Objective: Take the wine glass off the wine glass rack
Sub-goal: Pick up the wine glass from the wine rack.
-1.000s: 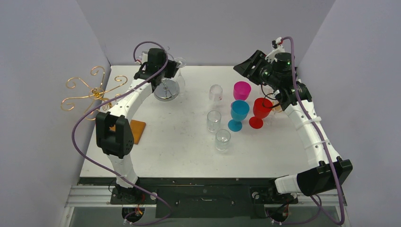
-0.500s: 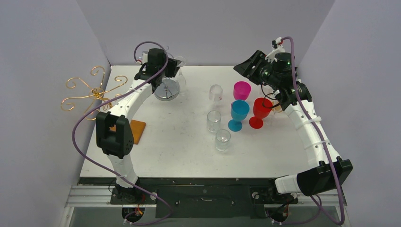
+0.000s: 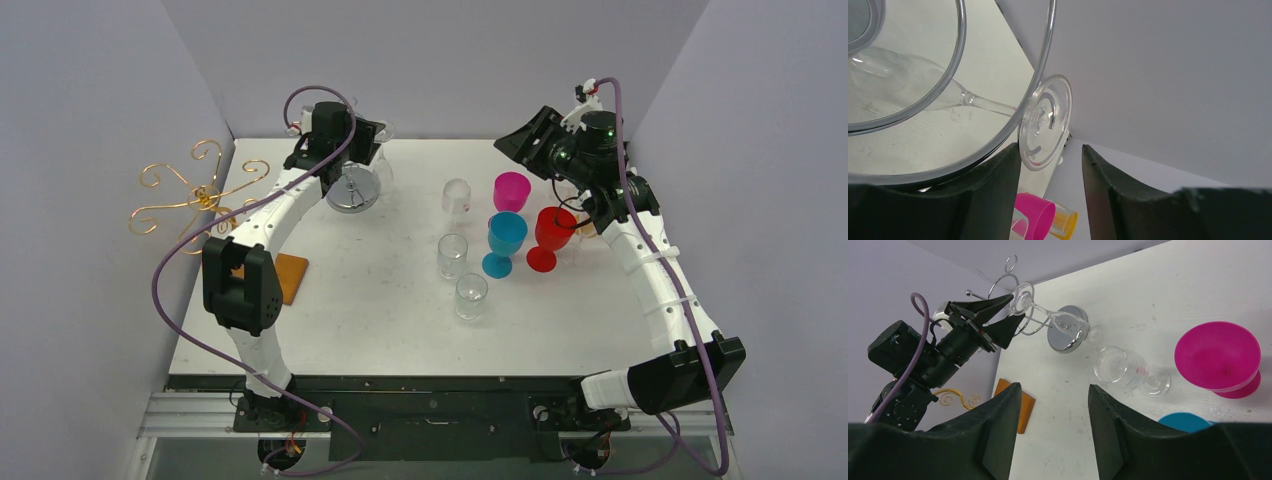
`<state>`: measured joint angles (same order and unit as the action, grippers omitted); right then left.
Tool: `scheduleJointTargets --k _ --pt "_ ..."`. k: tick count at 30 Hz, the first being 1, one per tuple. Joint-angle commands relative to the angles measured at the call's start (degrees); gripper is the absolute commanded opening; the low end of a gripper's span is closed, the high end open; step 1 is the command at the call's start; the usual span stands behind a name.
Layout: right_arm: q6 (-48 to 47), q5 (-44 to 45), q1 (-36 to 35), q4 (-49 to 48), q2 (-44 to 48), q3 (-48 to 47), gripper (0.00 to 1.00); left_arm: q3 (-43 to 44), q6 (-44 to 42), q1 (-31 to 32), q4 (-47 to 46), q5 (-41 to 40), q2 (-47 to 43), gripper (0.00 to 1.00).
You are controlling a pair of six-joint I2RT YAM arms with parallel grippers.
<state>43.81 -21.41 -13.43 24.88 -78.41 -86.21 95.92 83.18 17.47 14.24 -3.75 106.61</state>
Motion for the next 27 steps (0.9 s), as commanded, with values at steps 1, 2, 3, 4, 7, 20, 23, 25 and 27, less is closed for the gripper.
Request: scheduleJointTargets --k 1,2,3,4,7,20,23,25,27 --pt "-0.3 0.23 0.34 -2.45 0.35 -0.1 0.48 -0.27 -0.01 -0.16 -2.77 1.86 -2.72 0.44" --pt "-0.35 0.27 0.34 -2.42 0.29 -0.14 0.48 -0.28 -0.16 -0.12 -2.69 1.84 -2.79 0.43" --pt "-0.33 0.29 0.34 -2.45 0.24 -0.12 0.47 -0.29 -0.27 -0.08 -2.62 1.89 -2.8 0.43" --pt "-0.31 0.24 0.34 -2.47 0.22 -0.14 0.47 -0.16 -0.71 -0.08 -2.28 2.01 -2.7 0.43" --pt "-0.35 0.23 0.34 -2.39 0.16 -0.16 0.47 1.28 -1.89 0.16 -0.2 2.04 -2.27 0.43" --pt "-0.32 0.23 0.34 -2.39 0.27 -0.14 0.47 1.36 -3.91 0.19 0.49 3.04 -2.27 0.49" --pt "-0.31 0.23 0.34 -2.38 0.32 -0.1 0.47 1.89 -4.54 0.19 1.47 3.05 -2.02 0.49" --pt "-0.41 0.24 0.34 -2.36 0.28 -0.09 0.47 1.93 -4.65 0.19 1.75 3.11 -1.91 0.5" --pt "-0.4 0.23 0.34 -2.33 0.35 -0.17 0.47 1.84 -4.84 0.19 1.74 3.32 -1.83 0.5"
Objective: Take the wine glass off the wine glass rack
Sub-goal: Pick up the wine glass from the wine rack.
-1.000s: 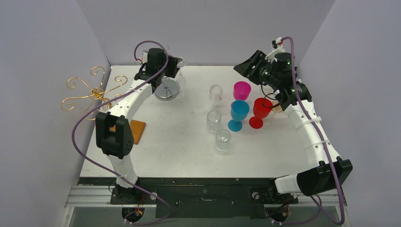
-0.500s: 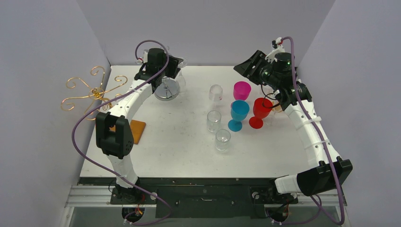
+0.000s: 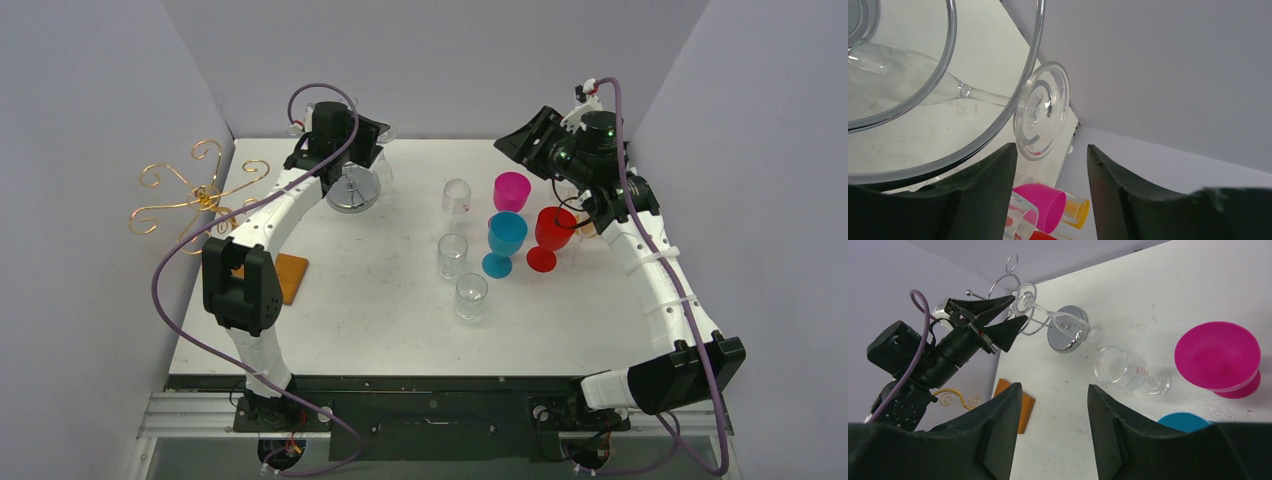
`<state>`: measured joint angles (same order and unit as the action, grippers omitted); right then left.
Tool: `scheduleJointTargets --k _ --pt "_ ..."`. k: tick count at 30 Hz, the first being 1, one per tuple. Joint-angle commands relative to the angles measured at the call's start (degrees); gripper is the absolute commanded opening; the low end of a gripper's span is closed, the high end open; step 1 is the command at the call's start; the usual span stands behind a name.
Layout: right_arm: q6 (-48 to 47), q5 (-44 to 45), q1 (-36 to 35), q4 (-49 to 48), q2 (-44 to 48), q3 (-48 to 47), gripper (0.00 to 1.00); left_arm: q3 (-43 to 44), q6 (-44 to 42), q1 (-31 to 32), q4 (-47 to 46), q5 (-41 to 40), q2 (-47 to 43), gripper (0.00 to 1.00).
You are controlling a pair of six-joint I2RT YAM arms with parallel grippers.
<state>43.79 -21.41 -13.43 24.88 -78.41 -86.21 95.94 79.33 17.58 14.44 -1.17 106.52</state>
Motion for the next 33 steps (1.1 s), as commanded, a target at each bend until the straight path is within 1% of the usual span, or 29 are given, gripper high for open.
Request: scheduleJointTargets --k 1,5,14,17,33 --pt "-0.37 0.23 0.34 -2.33 0.36 -0.18 0.47 1.98 -1.05 0.08 1.73 0.87 -1.7 0.5" --pt "-0.39 0.23 0.34 -2.28 0.4 -0.18 0.47 1.83 -1.25 0.08 1.66 1.16 -2.25 0.5" --pt "-0.24 0.23 0.34 -2.39 0.28 -0.2 0.45 1.29 -0.89 0.08 1.1 1.17 -3.69 0.39" --pt "-0.2 0.23 0.35 -2.42 0.21 -0.12 0.44 0.58 -0.06 0.08 0.16 2.94 -3.76 0.36" --pt "-0.13 0.4 0.36 -2.4 0.24 0.14 0.42 -3.5 3.13 -0.27 -3.59 2.56 -4.87 0.23"
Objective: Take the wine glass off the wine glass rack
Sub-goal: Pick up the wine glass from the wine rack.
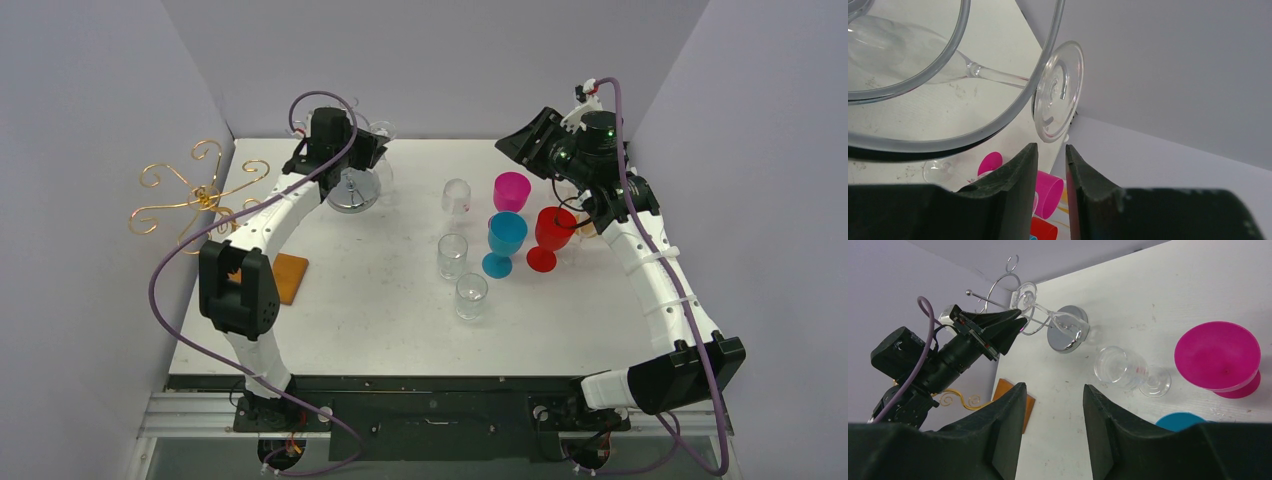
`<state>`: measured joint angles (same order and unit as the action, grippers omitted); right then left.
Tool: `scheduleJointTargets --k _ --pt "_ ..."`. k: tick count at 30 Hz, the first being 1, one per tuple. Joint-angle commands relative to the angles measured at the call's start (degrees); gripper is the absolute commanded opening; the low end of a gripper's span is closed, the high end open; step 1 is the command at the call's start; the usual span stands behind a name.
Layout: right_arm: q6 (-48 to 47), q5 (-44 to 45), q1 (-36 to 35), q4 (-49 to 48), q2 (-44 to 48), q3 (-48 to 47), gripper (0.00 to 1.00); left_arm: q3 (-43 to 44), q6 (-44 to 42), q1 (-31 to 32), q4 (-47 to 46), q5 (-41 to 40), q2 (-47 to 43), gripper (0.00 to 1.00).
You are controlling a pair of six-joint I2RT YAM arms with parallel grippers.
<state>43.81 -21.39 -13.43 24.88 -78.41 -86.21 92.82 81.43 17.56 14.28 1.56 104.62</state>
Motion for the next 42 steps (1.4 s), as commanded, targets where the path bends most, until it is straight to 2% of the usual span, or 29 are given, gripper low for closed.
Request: scheduleJointTargets --k 1,27,42 --pt "-0.13 0.38 0.34 -2.39 0.26 0.16 0.41 -0.58 1.35 -0.29 -3.73 -0.3 -3.04 0.23" --pt "-0.18 0.29 0.25 -2.36 0.66 0.28 0.4 -1.58 2.58 -0.51 -5.89 -4.8 -1.54 0.14" --pt "0.0 0.56 0.05 -2.5 0.15 0.3 0.39 -5.44 3.56 -0.51 -12.08 -6.02 -3.94 0.0"
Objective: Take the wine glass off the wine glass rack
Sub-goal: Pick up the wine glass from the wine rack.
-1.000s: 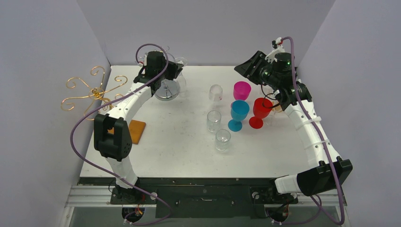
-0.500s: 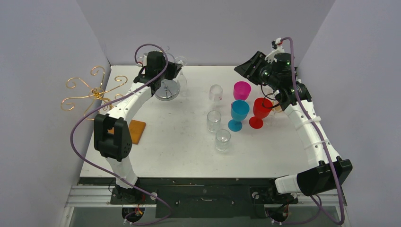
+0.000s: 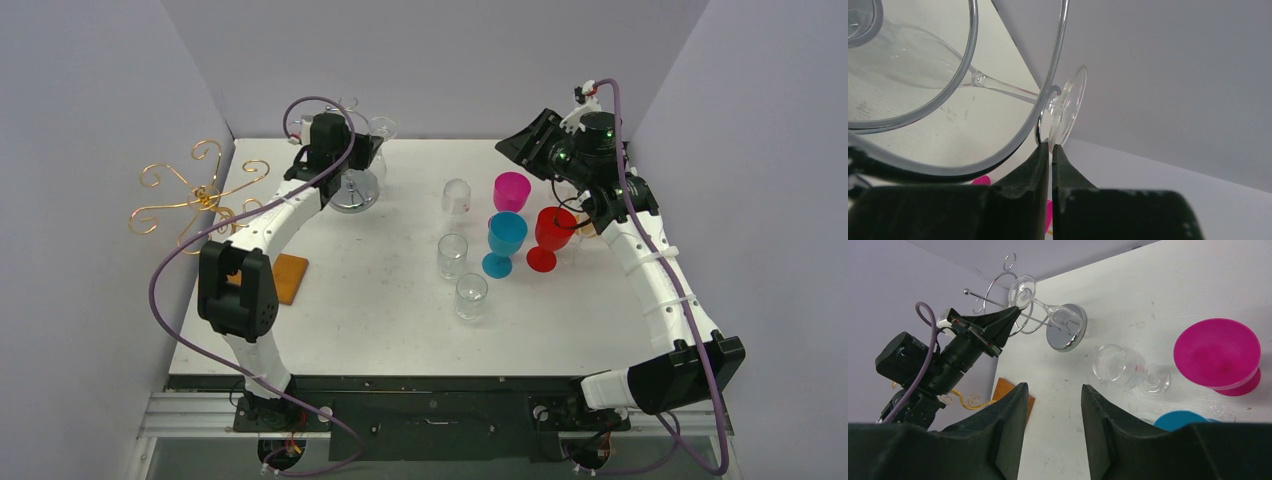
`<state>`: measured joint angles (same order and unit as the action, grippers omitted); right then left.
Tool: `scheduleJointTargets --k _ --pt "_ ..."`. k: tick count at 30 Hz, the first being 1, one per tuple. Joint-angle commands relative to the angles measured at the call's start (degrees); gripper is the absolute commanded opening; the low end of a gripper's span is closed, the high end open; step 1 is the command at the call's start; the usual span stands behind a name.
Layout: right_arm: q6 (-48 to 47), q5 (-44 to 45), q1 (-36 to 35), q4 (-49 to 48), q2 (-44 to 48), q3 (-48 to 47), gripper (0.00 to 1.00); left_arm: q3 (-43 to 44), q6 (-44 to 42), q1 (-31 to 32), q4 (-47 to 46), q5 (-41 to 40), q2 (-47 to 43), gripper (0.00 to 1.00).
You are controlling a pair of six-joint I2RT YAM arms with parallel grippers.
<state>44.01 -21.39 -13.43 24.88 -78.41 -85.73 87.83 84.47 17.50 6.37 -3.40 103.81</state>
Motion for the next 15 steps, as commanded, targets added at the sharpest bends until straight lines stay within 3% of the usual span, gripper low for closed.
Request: scheduleJointTargets --k 1,15 --pt "-0.17 0.56 0.02 -2.48 0.05 -0.2 0.39 -0.42 0.24 -0.45 -4.15 -0.84 -3.19 0.0" --pt "2.94 -0.11 -7.05 -5.67 -7.87 -5.31 0.44 -4.05 -0.45 -1.96 -3.61 3.13 -7.94 0.0"
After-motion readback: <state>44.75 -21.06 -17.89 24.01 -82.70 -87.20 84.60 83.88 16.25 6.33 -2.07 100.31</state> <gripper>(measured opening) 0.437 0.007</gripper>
